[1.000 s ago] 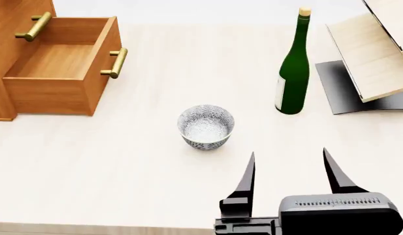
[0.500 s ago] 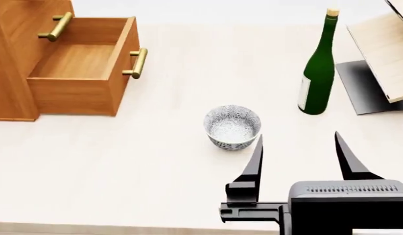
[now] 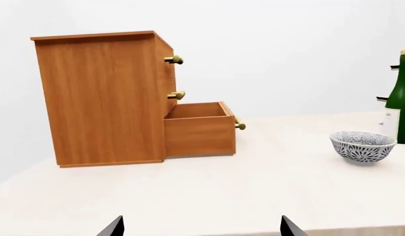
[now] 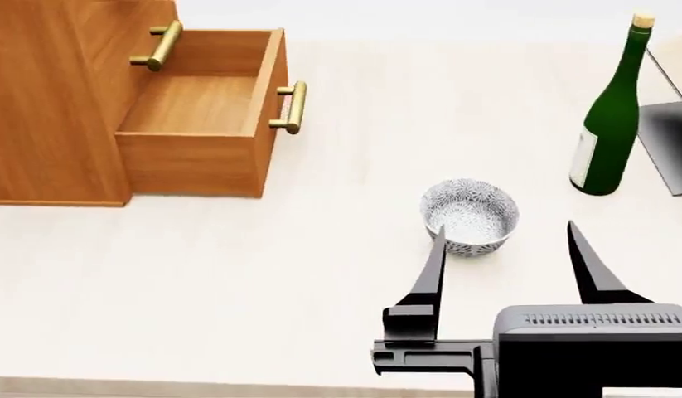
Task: Put the bowl in the bottom drawer of the cabinet and close it.
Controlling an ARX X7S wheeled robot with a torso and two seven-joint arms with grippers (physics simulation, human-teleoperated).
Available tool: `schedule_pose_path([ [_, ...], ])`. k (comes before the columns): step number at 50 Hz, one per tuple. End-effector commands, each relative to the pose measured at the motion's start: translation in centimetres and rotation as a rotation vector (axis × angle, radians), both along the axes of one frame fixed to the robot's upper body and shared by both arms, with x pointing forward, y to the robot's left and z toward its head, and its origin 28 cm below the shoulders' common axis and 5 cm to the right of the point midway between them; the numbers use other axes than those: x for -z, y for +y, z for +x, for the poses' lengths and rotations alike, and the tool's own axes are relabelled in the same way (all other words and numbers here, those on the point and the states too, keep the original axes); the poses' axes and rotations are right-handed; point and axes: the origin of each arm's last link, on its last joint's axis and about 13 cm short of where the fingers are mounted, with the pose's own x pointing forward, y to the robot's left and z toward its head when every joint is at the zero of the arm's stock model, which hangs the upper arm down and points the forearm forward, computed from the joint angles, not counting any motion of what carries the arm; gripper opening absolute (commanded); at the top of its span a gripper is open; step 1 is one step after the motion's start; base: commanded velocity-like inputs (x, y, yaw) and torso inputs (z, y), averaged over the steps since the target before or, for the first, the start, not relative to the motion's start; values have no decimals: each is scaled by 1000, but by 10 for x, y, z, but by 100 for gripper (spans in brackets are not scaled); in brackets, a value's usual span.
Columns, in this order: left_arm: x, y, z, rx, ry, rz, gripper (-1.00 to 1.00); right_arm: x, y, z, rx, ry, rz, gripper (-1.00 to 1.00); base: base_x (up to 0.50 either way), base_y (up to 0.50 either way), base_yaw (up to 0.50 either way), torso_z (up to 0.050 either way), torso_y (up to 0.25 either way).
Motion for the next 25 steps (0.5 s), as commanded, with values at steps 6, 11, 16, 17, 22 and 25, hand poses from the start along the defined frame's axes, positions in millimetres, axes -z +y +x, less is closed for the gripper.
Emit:
schedule_pose_path([
  [6,1,0,0,1,0,0,100,-1,0,0,-5,-3,9,100,0,285,0,0,0],
  [11,-2,-1,0,1,1,2,100,-1,0,0,-6,-1,8,100,0,284,0,0,0],
  [16,0,0,2,0,2,2,100,0,-1,1,-4,2,9,100,0,284,0,0,0],
  [17,0,-1,1,0,2,2,100,0,-1,1,-4,2,8,100,0,285,0,0,0],
  [22,0,0,2,1,1,3,100,0,0,1,-5,1,10,100,0,284,0,0,0],
  [25,-1,0,2,0,2,-1,100,0,0,1,-6,3,14,100,0,284,0,0,0],
])
